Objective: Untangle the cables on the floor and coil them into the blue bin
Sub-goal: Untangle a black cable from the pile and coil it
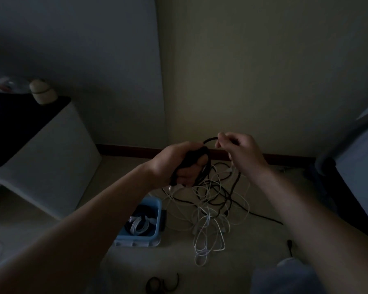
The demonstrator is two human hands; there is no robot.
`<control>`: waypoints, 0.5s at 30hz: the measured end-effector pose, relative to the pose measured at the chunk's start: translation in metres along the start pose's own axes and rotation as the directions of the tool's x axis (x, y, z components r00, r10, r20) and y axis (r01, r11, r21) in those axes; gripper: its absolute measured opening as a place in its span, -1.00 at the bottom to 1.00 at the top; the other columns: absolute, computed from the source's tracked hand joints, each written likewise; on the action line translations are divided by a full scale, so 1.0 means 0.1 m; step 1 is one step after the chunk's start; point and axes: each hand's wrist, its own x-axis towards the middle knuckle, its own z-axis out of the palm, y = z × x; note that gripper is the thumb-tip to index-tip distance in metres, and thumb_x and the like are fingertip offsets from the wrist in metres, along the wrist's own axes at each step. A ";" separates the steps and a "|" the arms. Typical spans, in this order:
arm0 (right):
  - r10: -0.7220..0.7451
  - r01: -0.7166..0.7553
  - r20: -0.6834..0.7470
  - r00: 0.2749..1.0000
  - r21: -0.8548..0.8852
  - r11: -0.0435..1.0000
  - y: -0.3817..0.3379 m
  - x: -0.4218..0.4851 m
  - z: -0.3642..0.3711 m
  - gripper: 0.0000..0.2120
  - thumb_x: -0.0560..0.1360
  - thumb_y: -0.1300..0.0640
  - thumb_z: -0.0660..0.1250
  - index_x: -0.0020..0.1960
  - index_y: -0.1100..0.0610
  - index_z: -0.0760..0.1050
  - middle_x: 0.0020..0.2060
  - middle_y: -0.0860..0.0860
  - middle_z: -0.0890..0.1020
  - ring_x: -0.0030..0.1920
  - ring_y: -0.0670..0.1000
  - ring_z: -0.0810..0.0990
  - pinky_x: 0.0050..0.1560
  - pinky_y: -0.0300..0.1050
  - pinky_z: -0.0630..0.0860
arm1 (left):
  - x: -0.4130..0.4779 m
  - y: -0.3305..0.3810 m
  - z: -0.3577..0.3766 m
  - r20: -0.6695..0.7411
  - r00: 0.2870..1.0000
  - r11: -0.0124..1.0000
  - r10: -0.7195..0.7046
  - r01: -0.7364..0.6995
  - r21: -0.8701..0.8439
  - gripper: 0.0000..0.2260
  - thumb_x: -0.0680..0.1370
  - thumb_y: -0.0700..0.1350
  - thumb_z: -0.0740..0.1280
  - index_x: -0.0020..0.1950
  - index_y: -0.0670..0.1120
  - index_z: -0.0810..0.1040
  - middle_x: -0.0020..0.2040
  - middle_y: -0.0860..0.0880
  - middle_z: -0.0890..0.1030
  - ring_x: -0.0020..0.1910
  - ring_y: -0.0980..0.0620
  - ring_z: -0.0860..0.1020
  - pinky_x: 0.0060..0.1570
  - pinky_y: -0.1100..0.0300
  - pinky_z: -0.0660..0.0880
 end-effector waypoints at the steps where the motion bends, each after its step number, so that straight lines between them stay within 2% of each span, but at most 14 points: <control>1: 0.010 -0.010 0.010 1.000 -0.010 1.000 0.03 0.02 0.03 -0.68 0.65 0.05 0.23 -0.22 0.16 0.55 -0.60 -0.22 0.43 -0.52 -0.25 0.42 -0.34 -0.21 0.24 | -0.01 0.02 -0.01 0.030 0.999 0.997 0.017 -0.015 -0.073 -0.65 0.63 0.07 0.02 -0.22 -0.10 0.36 -0.58 0.06 0.24 -0.62 0.09 0.19 -0.49 0.20 0.21; 3: 0.040 -0.039 0.043 0.998 -0.007 0.999 0.08 0.06 0.12 -0.65 0.65 0.05 0.21 -0.27 0.06 0.56 -0.57 -0.18 0.45 -0.55 -0.23 0.40 -0.36 -0.22 0.23 | -0.03 0.06 -0.04 0.045 0.997 0.976 0.067 -0.056 -0.211 -0.66 0.60 0.09 0.04 -0.24 -0.07 0.38 -0.60 0.08 0.25 -0.63 0.11 0.23 -0.46 0.19 0.25; 6: 0.132 -0.134 0.114 0.985 0.008 0.991 0.15 0.08 0.25 -0.60 0.65 0.07 0.18 -0.34 -0.02 0.55 -0.55 -0.11 0.42 -0.59 -0.18 0.33 -0.40 -0.19 0.24 | -0.05 0.11 -0.10 -0.056 0.989 0.915 0.138 -0.149 -0.374 -0.67 0.61 0.09 0.03 -0.23 -0.05 0.36 -0.60 0.10 0.24 -0.63 0.13 0.23 -0.45 0.21 0.29; 11: 0.223 -0.264 0.305 0.926 0.098 0.960 0.20 0.05 0.40 -0.68 0.70 0.09 0.08 -0.15 0.13 0.48 -0.51 -0.08 0.40 -0.58 -0.10 0.32 -0.36 -0.13 0.39 | -0.08 0.17 -0.18 -0.296 0.935 0.756 0.196 -0.337 -0.561 -0.65 0.66 0.12 0.02 -0.17 -0.06 0.38 -0.53 0.09 0.27 -0.54 0.13 0.28 -0.33 0.23 0.34; 15: 0.231 -0.271 0.384 0.894 0.054 0.961 0.15 -0.02 0.48 -0.85 0.65 0.24 0.15 -0.04 0.16 0.46 -0.45 -0.02 0.44 -0.50 -0.06 0.41 -0.33 -0.11 0.44 | -0.10 0.20 -0.21 -0.444 0.881 0.677 0.167 -0.429 -0.598 -0.71 0.65 0.04 0.07 -0.14 -0.10 0.39 -0.43 0.04 0.36 -0.44 0.08 0.39 -0.20 0.20 0.34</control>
